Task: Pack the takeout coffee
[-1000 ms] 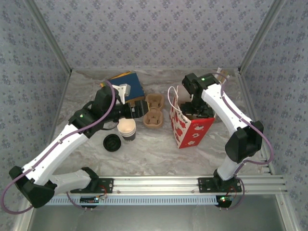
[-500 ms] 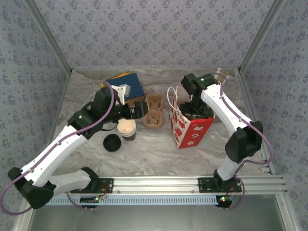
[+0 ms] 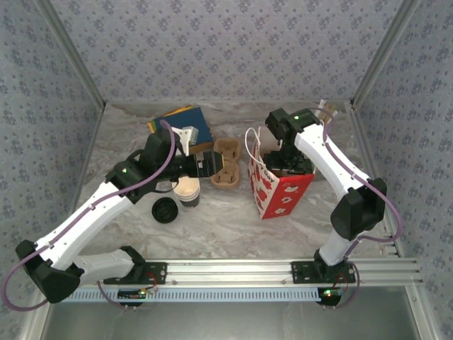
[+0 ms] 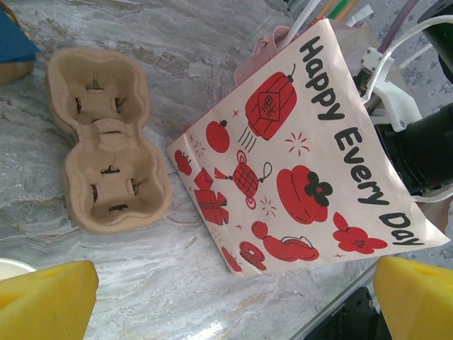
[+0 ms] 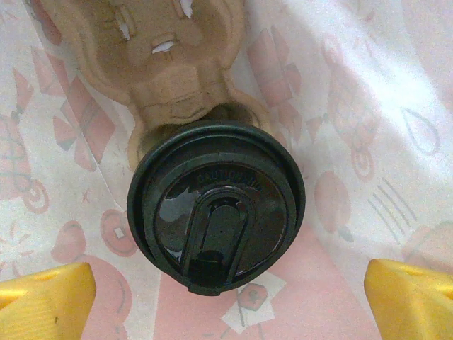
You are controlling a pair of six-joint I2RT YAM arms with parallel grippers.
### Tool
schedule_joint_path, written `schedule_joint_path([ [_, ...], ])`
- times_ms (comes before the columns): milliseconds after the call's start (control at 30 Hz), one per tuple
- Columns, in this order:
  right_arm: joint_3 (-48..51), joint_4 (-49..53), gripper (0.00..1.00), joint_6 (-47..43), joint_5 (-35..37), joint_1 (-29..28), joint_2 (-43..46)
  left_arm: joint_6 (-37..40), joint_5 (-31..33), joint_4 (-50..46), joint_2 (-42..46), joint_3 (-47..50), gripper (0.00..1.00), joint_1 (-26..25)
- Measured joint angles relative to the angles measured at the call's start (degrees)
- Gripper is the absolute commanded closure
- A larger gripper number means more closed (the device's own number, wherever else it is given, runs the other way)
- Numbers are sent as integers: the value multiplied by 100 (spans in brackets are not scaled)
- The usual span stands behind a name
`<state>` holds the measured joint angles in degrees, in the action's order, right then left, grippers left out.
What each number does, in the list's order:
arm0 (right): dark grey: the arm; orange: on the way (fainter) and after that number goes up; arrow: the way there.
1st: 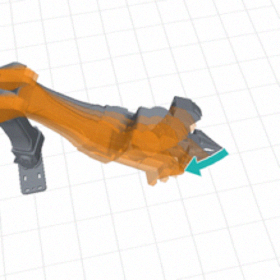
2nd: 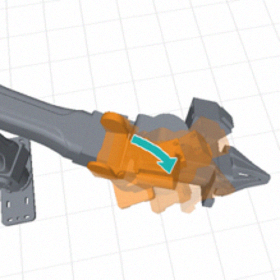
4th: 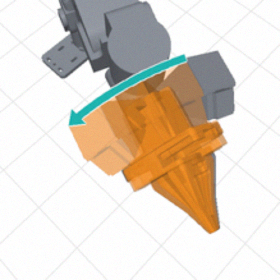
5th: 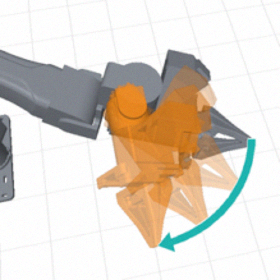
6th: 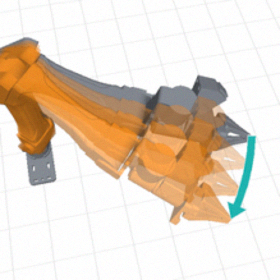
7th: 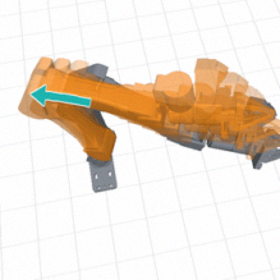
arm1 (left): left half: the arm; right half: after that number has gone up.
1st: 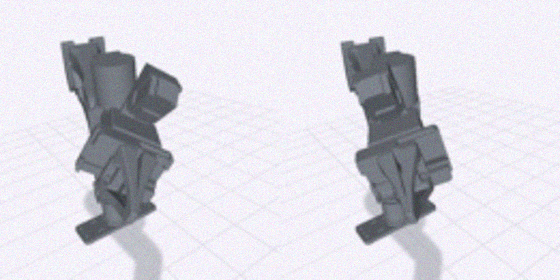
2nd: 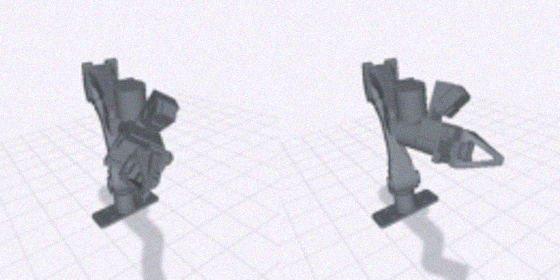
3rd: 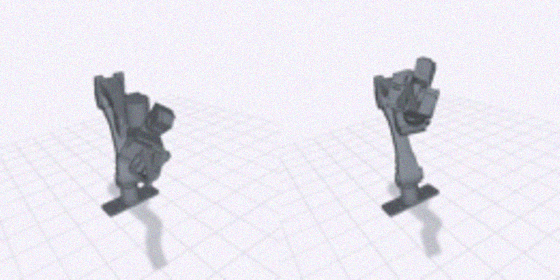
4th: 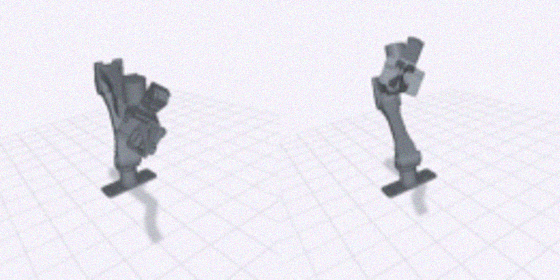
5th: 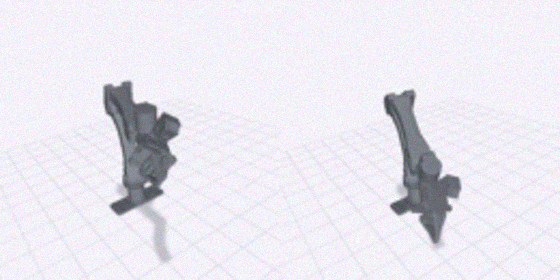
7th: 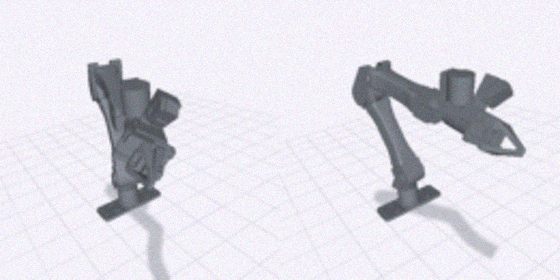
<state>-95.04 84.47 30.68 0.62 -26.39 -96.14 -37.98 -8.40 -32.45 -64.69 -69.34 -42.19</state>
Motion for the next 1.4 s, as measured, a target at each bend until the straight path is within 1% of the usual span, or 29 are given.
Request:
schedule_joint_path([
  [400, 0, 0, 0, 2, 2, -17, 0, 2, -4, 146, -118, -155, 0, -133],
  [733, 0, 2, 0, 2, 2, -17, 0, 2, -136, 236, -369, -334, 0, -282],
  [1133, 0, 0, 0, 2, 2, -28, 0, 109, -173, 289, -1147, -1161, 0, -706],
  [1400, 0, 0, 0, 4, 2, -39, 0, 201, -227, 262, -1738, -1622, 0, -750],
])
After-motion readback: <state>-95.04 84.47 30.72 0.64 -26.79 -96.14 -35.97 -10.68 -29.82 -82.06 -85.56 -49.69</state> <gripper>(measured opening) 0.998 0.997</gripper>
